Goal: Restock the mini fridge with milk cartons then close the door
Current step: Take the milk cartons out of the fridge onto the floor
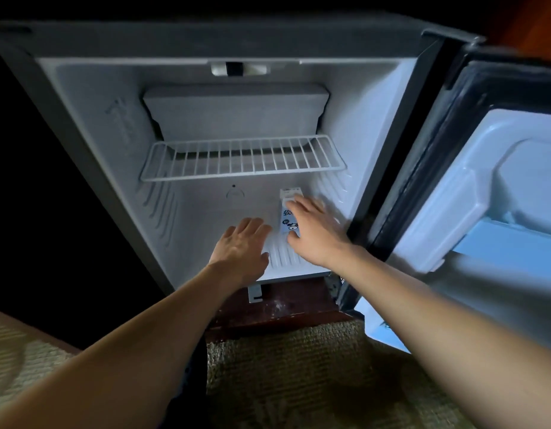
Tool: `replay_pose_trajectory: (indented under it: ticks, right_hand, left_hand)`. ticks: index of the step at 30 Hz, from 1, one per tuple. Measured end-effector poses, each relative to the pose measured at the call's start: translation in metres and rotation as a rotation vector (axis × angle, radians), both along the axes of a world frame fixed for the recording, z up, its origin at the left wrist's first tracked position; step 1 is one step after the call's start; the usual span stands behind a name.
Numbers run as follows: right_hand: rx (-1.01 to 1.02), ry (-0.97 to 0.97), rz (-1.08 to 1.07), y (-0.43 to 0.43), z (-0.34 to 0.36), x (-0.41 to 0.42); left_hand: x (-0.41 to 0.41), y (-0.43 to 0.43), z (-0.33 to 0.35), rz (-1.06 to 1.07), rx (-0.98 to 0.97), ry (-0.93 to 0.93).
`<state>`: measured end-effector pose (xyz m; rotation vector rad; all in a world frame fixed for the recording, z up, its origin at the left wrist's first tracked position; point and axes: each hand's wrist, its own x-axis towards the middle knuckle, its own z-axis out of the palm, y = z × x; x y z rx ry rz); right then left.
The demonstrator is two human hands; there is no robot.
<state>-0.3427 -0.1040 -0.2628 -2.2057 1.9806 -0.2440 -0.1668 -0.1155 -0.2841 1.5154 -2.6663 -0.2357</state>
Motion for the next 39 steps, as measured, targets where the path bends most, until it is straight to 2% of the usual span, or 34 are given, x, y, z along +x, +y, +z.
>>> replay_pose_trajectory:
  ticks: [5,11,14,19,25,31,35,39]
  right_hand:
    - [0.012,-0.049,-0.019,-0.019,-0.027,0.009]
    - [-0.058,0.133,0.031,-0.022,-0.032,0.004]
    - [-0.186,0.197,-0.005,-0.023,-0.03,0.002]
    - [-0.245,0.33,-0.069,-0.021,-0.04,0.007]
    - [-0.202,0.409,-0.108,-0.021,-0.042,0.005]
    - [-0.137,0.234,0.026,0.007,-0.001,0.008]
    - [-0.087,0.028,0.111,0.049,0.045,0.02]
    - [-0.128,-0.171,0.118,0.103,0.095,0.023]
  left_hand:
    - [0.011,0.012,-0.029,-0.005,0.011,0.029]
    - [0.025,0.023,-0.044,0.014,0.047,0.017]
    - [0.026,0.027,-0.047,0.003,0.046,0.013]
    - [0.021,0.028,-0.051,-0.019,0.033,0.019]
    - [0.023,0.028,-0.054,-0.035,0.023,0.014]
    - [0.02,0.031,-0.011,-0.007,0.164,0.056]
    - [0.017,0.043,0.039,-0.056,0.194,0.065]
    - [0.018,0.061,0.086,-0.054,0.238,0.153]
